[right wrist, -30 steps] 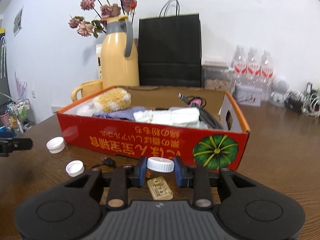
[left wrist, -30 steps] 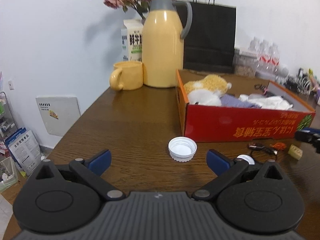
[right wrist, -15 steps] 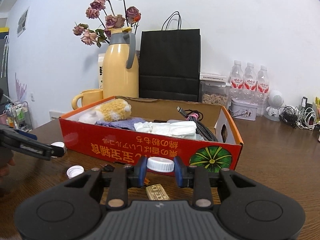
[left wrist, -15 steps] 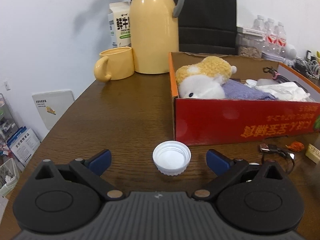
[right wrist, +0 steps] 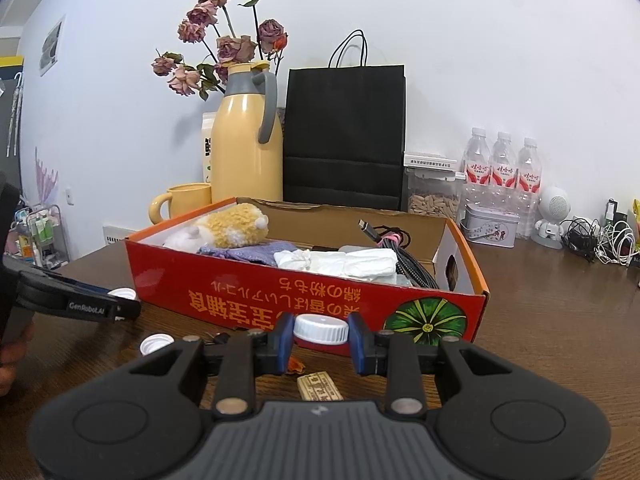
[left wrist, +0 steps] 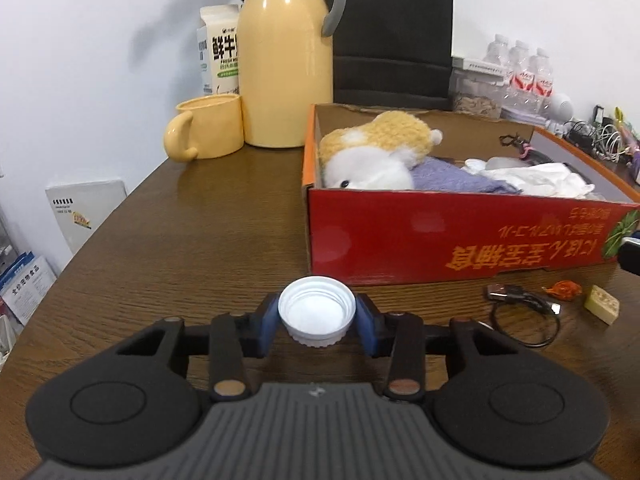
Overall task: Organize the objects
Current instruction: 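Lower the left tool onto a white cap on the table and close it, then carry both white caps over the cardboard box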
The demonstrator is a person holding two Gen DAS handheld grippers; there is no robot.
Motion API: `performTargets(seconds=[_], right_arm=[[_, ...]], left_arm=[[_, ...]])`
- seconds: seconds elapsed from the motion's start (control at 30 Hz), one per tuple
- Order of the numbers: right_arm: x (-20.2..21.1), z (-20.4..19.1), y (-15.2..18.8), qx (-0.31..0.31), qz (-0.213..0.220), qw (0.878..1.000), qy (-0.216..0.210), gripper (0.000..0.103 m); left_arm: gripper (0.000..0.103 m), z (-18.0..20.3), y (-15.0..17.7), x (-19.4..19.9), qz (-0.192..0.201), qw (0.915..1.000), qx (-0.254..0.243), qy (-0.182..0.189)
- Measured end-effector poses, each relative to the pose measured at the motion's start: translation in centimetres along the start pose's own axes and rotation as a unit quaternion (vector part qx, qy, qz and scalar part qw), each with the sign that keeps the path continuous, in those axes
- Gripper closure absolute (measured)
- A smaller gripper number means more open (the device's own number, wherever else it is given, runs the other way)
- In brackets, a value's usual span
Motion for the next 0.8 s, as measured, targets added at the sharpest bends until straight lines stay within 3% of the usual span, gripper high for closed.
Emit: performTargets(seconds=[0.5,0.8], right_arm=[[0.2,0.0,-0.1,0.001,0.006,1.0,0.006,0.075],[1.4,-0.5,-1.9,0.016,0.024,1.0,-0.002,0.075]], left_arm=[[0.062,-0.3,-0.3,2.3,0.044,0.9988,0.021,-0.001],[0.062,1.2,-3.0,6.4,0.101,0.9947,0.007,0.021]])
Point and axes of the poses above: each gripper's, at about its wrist camera, not at the fingertips, and x roughly against the way its jaws point, z to its right, y to its underside, the point moved 10 cm from there along -x, roughly the way its jaws point, and after that the axes turned 11 degrees about -z, right-handed, at the moved point
